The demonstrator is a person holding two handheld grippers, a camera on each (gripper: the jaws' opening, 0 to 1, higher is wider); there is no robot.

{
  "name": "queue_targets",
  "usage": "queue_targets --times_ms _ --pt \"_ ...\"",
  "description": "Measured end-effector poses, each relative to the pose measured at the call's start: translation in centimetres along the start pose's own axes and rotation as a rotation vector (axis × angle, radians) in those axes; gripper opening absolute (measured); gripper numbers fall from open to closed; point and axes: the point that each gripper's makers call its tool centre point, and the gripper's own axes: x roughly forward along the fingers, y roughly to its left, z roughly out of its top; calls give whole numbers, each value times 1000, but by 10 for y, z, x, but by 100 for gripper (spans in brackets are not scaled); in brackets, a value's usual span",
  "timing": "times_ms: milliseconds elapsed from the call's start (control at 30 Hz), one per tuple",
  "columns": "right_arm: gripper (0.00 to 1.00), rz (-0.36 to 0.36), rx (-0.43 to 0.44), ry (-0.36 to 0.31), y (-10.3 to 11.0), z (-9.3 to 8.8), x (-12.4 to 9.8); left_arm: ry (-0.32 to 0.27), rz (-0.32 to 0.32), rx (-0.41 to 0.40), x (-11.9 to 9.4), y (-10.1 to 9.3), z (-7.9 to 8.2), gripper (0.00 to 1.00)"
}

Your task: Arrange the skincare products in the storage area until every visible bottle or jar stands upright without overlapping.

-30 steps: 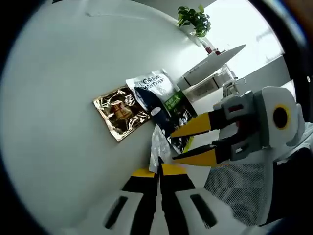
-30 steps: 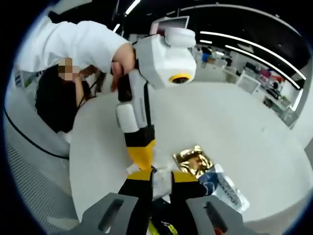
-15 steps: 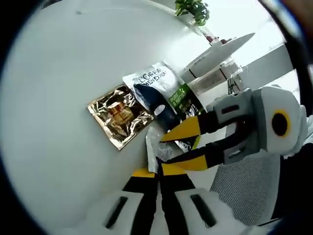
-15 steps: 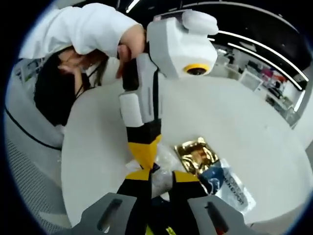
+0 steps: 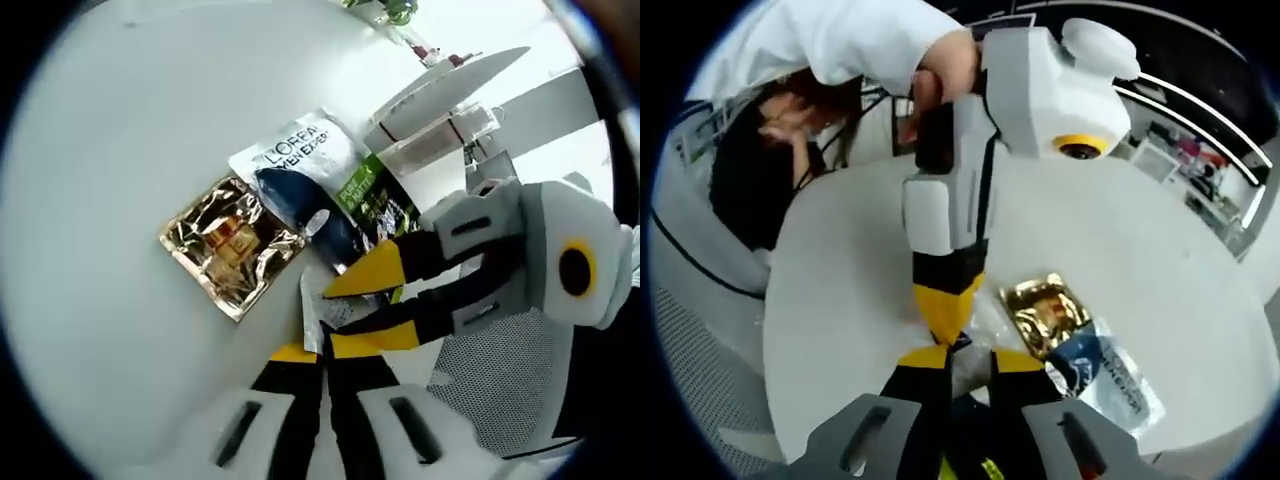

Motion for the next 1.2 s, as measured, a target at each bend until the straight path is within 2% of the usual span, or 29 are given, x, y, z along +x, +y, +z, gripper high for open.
queue_targets --times_ms 133,233,333,467,533,600,667,767,833,900,933,1000,1067,1133,1200 --pt "8 26 21 -2 1 -1 1 -4 8 12 -1 0 -2 0" --pt "8 25 48 20 1 -1 3 -21 15 33 -2 -1 -1 0" --pt "8 12 10 22 3 -2 3 -44 45 72 -4 0 0 1" --pt "6 14 2 18 4 -2 3 -65 66 70 -9 10 1 4" --pt "5 16 5 20 4 -2 3 -89 98 79 -15 17 -2 6" --pt "4 26 18 18 6 -2 4 -136 146 61 -23 27 0 3" --pt "3 25 20 14 6 -2 4 -173 161 36 -30 31 0 0" --pt "3 23 25 9 6 -2 3 -204 155 58 -36 27 -1 1" --pt "3 20 25 11 6 -2 3 -221 163 86 -36 25 0 2" --pt "3 20 22 12 6 -2 3 -268 173 202 -35 17 8 3" --pt "3 19 23 11 6 -2 3 -276 169 232 -33 12 9 4" --pt "3 19 24 9 6 -2 4 -266 166 200 -30 10 7 5" --pt "3 18 24 10 7 -2 3 -260 161 227 -23 8 9 8" --pt "3 17 23 9 7 -2 4 -220 192 297 -19 15 6 13" --pt "3 16 23 8 7 -2 4 -210 198 304 -16 17 6 13"
